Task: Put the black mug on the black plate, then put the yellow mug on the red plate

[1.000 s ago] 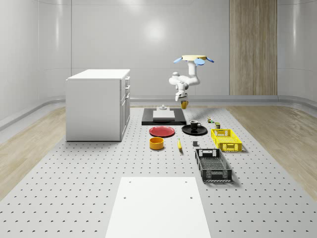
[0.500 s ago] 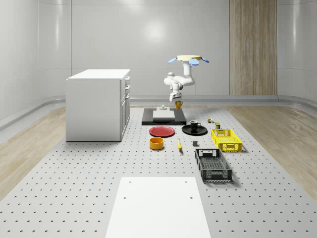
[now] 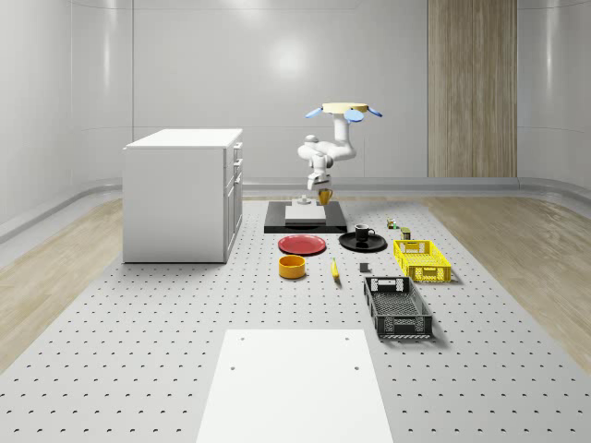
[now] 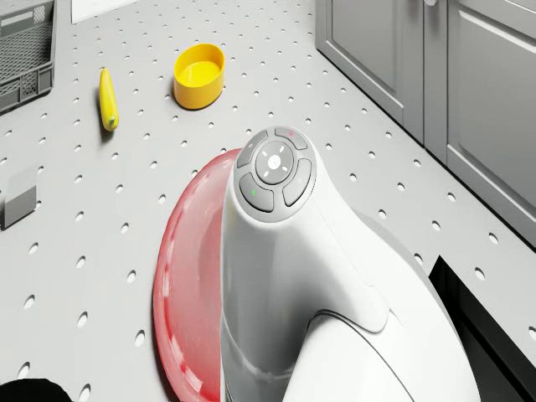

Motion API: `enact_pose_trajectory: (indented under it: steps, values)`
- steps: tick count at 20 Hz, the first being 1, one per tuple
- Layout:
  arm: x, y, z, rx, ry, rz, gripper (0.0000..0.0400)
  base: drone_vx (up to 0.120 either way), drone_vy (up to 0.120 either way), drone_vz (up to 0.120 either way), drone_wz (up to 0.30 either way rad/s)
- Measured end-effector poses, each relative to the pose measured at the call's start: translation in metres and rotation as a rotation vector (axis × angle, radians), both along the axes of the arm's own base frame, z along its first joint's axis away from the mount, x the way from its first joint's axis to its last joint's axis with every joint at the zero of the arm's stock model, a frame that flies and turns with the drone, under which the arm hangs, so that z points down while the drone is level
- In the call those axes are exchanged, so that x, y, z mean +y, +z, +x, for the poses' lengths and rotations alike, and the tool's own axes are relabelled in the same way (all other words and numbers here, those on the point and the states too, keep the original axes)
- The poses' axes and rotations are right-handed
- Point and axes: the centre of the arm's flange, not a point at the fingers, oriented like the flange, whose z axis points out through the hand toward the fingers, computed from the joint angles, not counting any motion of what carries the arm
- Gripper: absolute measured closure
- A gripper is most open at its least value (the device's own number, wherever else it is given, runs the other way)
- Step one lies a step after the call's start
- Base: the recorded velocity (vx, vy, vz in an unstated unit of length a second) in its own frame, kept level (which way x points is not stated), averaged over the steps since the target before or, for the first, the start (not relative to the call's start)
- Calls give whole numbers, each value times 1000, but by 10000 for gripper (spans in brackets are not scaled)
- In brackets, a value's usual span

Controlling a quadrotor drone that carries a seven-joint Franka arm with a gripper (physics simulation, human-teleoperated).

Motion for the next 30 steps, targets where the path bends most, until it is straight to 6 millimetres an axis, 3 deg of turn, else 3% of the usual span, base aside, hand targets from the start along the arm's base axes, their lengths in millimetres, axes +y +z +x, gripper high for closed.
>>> enact_pose_trajectory:
  steps: [15, 30]
  values:
    - [0, 0, 0, 0, 0, 0, 300, 120, 0, 0, 0]
    - [0, 0, 0, 0, 0, 0, 300, 120, 0, -109, 0]
